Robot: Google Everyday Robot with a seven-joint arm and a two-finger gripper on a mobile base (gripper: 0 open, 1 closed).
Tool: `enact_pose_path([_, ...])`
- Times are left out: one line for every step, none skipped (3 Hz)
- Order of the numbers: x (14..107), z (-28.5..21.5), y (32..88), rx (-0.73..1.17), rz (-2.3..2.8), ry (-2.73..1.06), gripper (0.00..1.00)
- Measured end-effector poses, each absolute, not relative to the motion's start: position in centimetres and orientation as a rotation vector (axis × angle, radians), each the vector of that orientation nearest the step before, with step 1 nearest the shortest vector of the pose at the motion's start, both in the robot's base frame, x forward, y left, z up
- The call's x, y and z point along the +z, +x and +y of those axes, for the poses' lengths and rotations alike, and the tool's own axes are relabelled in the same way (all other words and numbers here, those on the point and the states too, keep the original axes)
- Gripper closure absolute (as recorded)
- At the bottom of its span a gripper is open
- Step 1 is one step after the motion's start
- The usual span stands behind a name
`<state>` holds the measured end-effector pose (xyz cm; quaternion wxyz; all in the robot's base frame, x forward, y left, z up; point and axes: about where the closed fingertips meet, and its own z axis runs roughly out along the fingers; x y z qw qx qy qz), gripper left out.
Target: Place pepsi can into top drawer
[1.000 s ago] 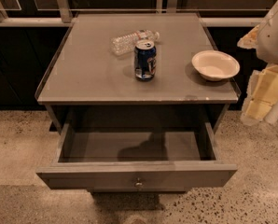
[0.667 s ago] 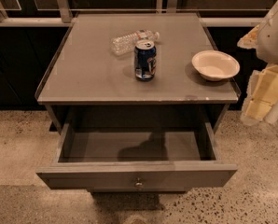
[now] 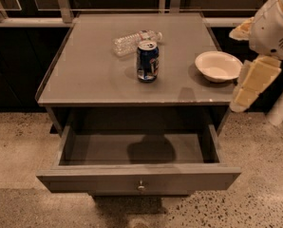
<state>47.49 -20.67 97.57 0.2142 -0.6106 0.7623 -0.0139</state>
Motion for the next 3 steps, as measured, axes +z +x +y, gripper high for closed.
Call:
enact_pose_path([97.3,-18.7,52.2,0.042,2.011,-1.665,0.00])
enact_pose_path([96.9,-17.4,55.4,0.087,1.991,-1.642,0.00])
enact_pose_path([96.9,-17.1,55.8,0.091,1.987,-1.641,0.00])
